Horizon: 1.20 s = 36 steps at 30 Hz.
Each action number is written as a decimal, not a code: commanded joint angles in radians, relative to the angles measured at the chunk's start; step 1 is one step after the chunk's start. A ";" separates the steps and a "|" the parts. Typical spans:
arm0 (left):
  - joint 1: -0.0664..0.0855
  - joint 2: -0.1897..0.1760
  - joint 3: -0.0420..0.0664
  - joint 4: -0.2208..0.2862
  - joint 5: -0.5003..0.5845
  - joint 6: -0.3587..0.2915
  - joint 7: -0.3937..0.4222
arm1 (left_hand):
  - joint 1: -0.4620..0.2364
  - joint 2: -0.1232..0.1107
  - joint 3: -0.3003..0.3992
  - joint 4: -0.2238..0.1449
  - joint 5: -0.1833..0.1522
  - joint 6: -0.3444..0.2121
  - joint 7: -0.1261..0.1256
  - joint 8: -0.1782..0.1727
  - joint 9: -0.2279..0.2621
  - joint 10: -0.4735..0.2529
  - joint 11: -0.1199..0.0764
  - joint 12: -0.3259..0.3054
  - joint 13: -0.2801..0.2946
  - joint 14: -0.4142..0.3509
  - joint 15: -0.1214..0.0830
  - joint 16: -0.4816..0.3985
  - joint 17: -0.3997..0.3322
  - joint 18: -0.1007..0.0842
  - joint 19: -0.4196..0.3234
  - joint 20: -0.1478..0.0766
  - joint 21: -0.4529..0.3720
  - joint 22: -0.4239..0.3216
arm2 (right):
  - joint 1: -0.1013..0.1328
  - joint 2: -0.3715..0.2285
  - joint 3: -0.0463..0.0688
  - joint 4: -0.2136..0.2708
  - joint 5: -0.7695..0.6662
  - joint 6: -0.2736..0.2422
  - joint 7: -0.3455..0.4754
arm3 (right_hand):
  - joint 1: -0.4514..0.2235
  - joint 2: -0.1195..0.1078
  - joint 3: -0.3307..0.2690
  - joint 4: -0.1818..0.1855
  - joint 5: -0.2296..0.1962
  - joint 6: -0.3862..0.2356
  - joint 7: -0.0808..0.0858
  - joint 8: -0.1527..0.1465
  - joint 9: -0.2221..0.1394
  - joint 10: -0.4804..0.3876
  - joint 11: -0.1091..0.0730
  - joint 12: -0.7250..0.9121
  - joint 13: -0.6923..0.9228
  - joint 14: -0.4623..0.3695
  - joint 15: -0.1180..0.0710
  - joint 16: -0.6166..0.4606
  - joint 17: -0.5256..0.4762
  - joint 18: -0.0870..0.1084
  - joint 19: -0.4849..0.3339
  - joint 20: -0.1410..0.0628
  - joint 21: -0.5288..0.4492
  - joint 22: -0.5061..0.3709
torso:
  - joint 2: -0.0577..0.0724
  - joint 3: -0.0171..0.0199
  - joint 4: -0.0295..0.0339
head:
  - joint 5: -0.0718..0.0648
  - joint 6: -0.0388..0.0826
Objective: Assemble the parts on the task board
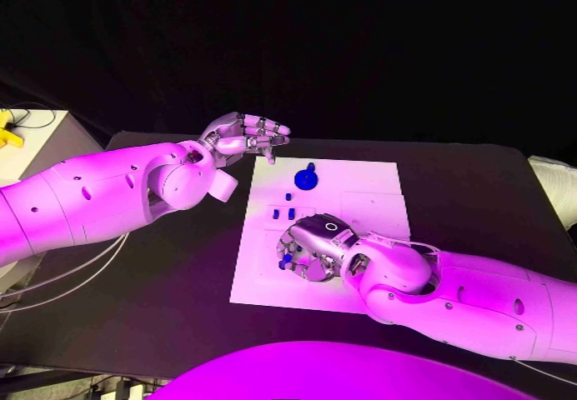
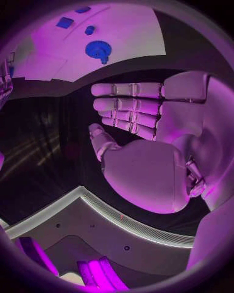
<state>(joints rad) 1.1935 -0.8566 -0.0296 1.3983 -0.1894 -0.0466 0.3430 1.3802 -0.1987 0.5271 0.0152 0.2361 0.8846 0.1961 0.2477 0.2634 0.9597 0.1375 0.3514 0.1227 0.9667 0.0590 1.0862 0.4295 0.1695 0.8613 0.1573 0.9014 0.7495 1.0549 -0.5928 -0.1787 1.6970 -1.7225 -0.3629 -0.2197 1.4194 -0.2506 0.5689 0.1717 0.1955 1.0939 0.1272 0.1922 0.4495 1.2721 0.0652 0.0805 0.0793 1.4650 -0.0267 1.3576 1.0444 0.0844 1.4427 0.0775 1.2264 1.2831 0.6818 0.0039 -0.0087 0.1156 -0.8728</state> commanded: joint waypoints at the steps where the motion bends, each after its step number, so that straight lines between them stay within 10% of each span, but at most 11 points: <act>1: 0.001 0.001 0.001 0.002 0.006 0.016 0.003 | -0.003 0.011 -0.005 0.000 0.002 -0.007 0.002 0.007 -0.001 -0.009 0.002 0.004 -0.001 -0.003 0.008 -0.007 -0.002 0.014 0.007 0.004 -0.007 -0.002 | -0.006 0.000 -0.005 -0.003 -0.013 0.042 0.015 | -0.025 -0.015 0.002 0.000 0.000 -0.029 0.011 -0.017 -0.011 -0.021 0.006 -0.016 -0.005 0.010 0.014 0.002 0.010 -0.005 -0.011 0.005 -0.016 -0.011 | -0.001 0.0000 -0.0008 | 0.001 0.000; 15: 0.001 0.000 0.001 0.002 0.006 0.019 -0.001 | -0.003 0.011 -0.005 0.000 0.002 -0.007 0.002 0.007 -0.001 -0.010 0.002 0.004 -0.001 -0.003 0.008 -0.007 -0.002 0.014 0.007 0.004 -0.008 -0.002 | -0.006 -0.004 -0.005 -0.002 0.014 0.001 0.050 | -0.064 -0.035 -0.055 -0.015 -0.024 -0.115 0.018 -0.067 -0.031 -0.121 0.022 -0.012 -0.012 0.000 0.028 -0.011 -0.023 0.007 -0.031 0.021 -0.076 -0.052 | -0.001 0.0005 -0.0004 | -0.001 0.000; 21: 0.001 0.000 0.001 0.002 0.006 0.020 -0.003 | -0.004 0.011 -0.006 0.001 0.002 -0.007 0.002 0.008 -0.001 -0.012 0.002 0.004 -0.002 -0.003 0.008 -0.007 -0.002 0.014 0.007 0.004 -0.008 -0.002 | -0.006 -0.015 -0.005 -0.001 0.013 -0.042 0.041 | -0.040 -0.011 -0.154 -0.025 -0.020 -0.165 0.034 -0.096 -0.046 -0.230 0.037 0.015 -0.010 -0.070 0.045 -0.092 -0.181 0.041 -0.109 0.035 -0.260 -0.186 | -0.001 0.0006 -0.0009 | -0.002 0.000; 29: 0.001 -0.001 0.001 0.001 0.006 0.020 -0.005 | -0.004 0.011 -0.006 0.001 0.002 -0.007 0.002 0.008 -0.001 -0.014 0.002 0.004 -0.002 -0.004 0.008 -0.007 -0.002 0.014 0.007 0.004 -0.009 -0.003 | -0.004 -0.053 -0.004 0.020 0.027 -0.106 0.046 | 0.091 0.024 -0.442 0.113 0.024 -0.221 0.022 -0.115 -0.061 -0.380 0.054 0.137 -0.001 -0.132 0.057 -0.148 -0.327 0.063 -0.153 0.050 -0.419 -0.294 | -0.003 0.0017 -0.0017 | -0.006 0.000; 36: 0.000 0.000 0.000 -0.001 0.006 0.022 -0.005 | -0.004 0.011 -0.007 0.001 0.002 -0.008 0.002 0.009 -0.001 -0.015 0.003 0.004 -0.002 -0.004 0.008 -0.007 -0.002 0.014 0.007 0.004 -0.010 -0.003 | 0.019 -0.113 0.002 0.055 0.104 -0.137 0.066 | 0.097 0.039 -0.475 0.119 0.027 -0.214 0.031 -0.108 -0.060 -0.364 0.045 0.190 0.005 -0.116 0.050 -0.129 -0.305 0.058 -0.133 0.045 -0.391 -0.272 | -0.004 0.0021 -0.0027 | -0.017 0.000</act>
<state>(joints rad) 1.1935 -0.8584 -0.0299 1.3960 -0.1890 -0.0427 0.3344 1.3763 -0.1947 0.5271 0.0152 0.2361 0.8846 0.1961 0.2523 0.2636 0.9488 0.1412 0.3515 0.1218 0.9631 0.0626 1.0823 0.4288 0.1694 0.8650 0.1610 0.8973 0.7476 1.0700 -0.6976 -0.1782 1.7445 -1.6736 -0.4541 -0.1806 1.5138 -0.2186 0.0965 0.2913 0.2190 0.8799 0.1497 0.0806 0.3891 0.9008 0.1109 0.2662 0.0829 1.3445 0.0248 1.2254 0.7362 0.1397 1.3056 0.1221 0.8310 1.0090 0.6788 0.0058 -0.0106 0.1044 -0.8728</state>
